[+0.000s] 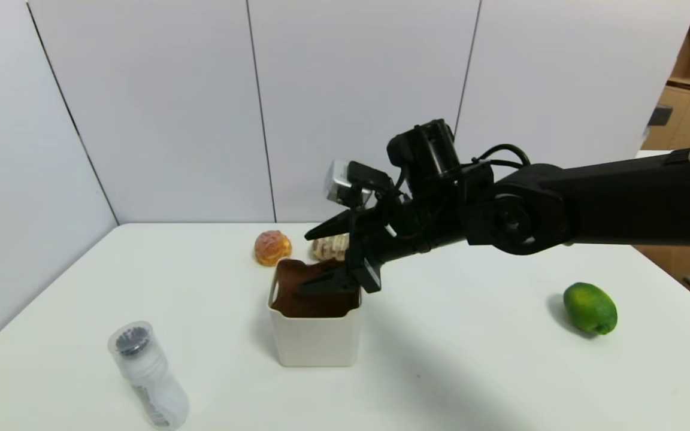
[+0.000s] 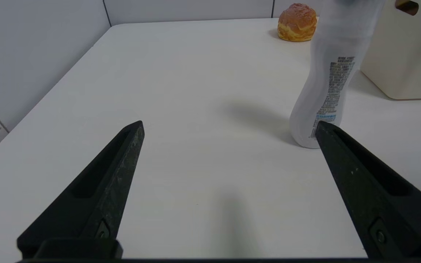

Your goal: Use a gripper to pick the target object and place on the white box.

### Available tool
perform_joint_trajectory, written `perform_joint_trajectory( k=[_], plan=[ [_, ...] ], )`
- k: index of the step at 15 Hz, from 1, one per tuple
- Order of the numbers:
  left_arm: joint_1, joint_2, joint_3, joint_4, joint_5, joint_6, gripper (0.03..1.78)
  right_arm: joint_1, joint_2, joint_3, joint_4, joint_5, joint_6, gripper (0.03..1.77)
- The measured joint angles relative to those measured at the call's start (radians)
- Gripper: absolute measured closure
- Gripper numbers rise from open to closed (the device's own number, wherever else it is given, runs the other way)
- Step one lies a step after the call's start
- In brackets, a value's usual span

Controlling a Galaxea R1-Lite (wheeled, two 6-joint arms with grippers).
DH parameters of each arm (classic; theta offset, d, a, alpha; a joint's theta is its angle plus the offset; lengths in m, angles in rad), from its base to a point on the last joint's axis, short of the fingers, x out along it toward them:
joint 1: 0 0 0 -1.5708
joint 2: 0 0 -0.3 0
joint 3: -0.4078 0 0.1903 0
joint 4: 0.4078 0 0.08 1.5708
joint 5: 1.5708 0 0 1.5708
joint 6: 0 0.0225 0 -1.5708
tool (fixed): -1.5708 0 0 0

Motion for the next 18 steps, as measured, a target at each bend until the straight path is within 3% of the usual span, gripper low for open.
perform_joint_trajectory(
  k=[6,8,10,12,15,18],
  plan=[
    [0.0,0.0,0.0,0.0,0.001,0.0,0.12,-0.018,-0.037,-0.113,-0.02,-0.004,0.053,0.25],
    [0.0,0.0,0.0,0.0,0.0,0.0,0.12,-0.071,-0.054,-0.219,-0.016,-0.039,0.097,0.21],
    [0.0,0.0,0.0,0.0,0.001,-0.001,0.12,-0.169,-0.075,-0.314,-0.014,-0.146,0.146,0.18],
    [0.0,0.0,0.0,0.0,0.001,0.0,0.12,-0.277,-0.1,-0.34,-0.011,-0.306,0.176,0.16],
    [0.0,0.0,0.0,0.0,0.0,0.0,0.12,-0.424,-0.161,-0.234,-0.022,-0.529,0.195,0.14],
    [0.0,0.0,0.0,0.0,0.001,0.0,0.12,-0.583,-0.236,-0.069,-0.064,-0.672,0.222,0.12]
  ],
)
